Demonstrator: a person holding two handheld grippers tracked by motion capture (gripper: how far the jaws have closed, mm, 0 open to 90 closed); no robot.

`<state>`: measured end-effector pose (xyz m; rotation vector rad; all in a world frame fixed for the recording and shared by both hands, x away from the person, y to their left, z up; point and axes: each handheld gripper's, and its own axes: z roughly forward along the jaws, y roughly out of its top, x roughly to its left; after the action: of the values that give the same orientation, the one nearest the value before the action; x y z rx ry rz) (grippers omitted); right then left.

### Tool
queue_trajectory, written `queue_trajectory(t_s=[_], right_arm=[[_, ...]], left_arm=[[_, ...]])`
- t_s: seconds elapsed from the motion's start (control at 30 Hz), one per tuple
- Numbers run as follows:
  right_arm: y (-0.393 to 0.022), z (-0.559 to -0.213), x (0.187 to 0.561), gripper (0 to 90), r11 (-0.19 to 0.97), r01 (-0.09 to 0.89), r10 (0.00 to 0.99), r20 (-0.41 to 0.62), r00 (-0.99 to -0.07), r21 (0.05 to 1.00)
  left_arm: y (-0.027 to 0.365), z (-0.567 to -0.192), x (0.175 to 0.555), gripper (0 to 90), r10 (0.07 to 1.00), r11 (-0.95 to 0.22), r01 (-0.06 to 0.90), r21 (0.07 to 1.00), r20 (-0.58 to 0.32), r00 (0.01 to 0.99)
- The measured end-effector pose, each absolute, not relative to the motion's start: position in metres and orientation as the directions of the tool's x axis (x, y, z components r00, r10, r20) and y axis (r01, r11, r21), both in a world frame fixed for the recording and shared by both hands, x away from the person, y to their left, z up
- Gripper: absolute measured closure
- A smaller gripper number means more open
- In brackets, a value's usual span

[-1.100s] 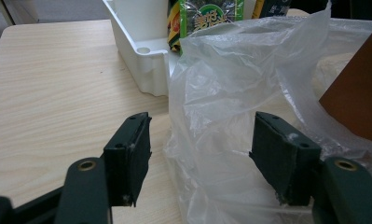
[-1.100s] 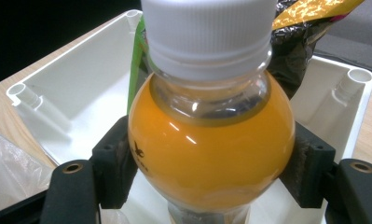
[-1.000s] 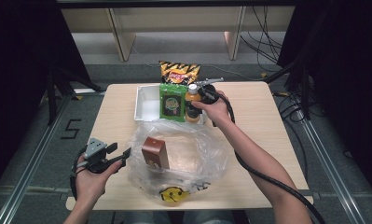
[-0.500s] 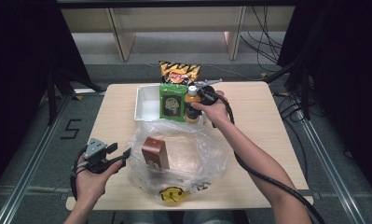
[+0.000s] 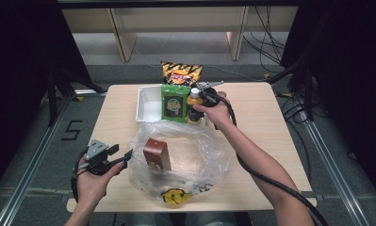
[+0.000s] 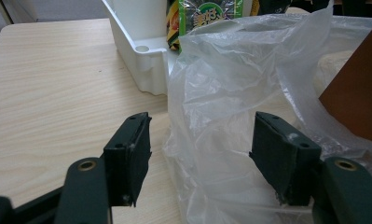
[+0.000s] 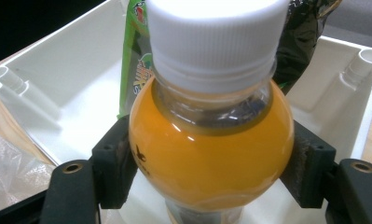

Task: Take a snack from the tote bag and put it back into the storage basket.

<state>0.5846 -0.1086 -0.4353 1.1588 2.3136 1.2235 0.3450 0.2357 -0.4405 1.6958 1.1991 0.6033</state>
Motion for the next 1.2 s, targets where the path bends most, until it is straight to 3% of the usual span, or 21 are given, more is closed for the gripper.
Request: queue_trajectory(t_s=[0.97, 1.2], right_arm=[[-0.1068, -0.4393, 0.5855, 30.4, 0.324, 0.508, 0.768, 0.092, -0.634, 0.798], [-0.1043, -0.4367, 0.5824, 20.8, 0.312, 0.524, 0.776, 0.105, -0.622, 0.792]], left_arm=[[0.2355, -0.4422, 0.3463, 36.8, 0.902, -0.094, 0.437, 0.894, -0.109, 0.418], [0.2353, -0.4414, 0.3447, 36.7, 0.909, -0.083, 0.450, 0.889, -0.117, 0.401]])
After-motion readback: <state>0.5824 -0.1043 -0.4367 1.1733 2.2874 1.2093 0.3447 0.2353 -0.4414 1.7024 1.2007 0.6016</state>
